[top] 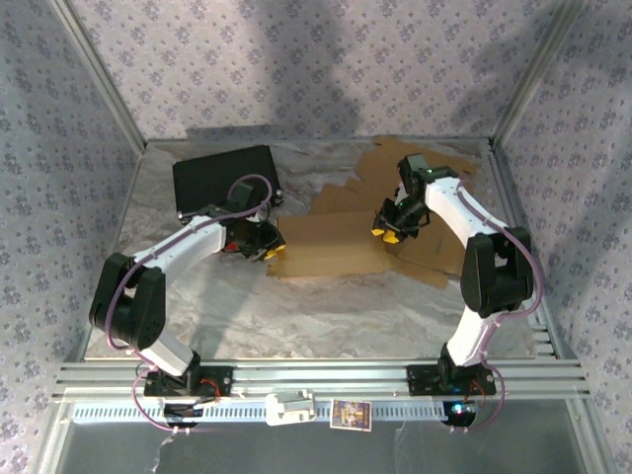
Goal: Fold the paper box
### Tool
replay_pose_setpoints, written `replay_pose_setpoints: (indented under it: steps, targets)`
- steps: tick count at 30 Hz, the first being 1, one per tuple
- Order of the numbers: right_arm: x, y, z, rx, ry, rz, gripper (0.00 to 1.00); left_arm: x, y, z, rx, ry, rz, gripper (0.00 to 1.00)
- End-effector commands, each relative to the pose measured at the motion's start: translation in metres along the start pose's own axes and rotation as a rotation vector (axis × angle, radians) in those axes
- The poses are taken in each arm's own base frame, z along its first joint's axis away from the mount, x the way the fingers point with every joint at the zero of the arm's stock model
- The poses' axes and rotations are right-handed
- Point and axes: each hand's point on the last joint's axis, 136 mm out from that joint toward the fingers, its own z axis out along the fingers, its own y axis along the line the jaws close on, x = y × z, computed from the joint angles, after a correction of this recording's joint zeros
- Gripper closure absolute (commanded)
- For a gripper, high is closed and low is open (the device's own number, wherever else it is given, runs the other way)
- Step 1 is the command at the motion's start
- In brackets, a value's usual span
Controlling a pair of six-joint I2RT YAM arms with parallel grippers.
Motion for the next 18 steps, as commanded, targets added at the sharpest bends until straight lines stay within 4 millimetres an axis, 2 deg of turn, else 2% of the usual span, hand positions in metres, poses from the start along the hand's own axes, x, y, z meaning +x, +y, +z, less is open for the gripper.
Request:
replay_pose_setpoints:
  steps: [1, 5, 11, 18]
  targets:
    - [0.004, -0.01, 0.007, 0.042, 0.01, -0.02, 0.68, 0.001, 0.008, 0.002, -0.017, -0.005, 0.018, 0.74]
    - [0.003, -0.017, 0.01, 0.067, 0.003, -0.035, 0.68, 0.0, 0.012, 0.004, -0.039, -0.01, 0.039, 0.74]
    - [0.0, -0.023, 0.019, 0.094, 0.012, -0.074, 0.63, 0.0, 0.017, 0.003, -0.076, 0.002, 0.094, 0.56]
    - [0.0, -0.027, 0.03, 0.108, 0.035, -0.109, 0.58, 0.0, 0.019, 0.011, -0.082, 0.017, 0.137, 0.57]
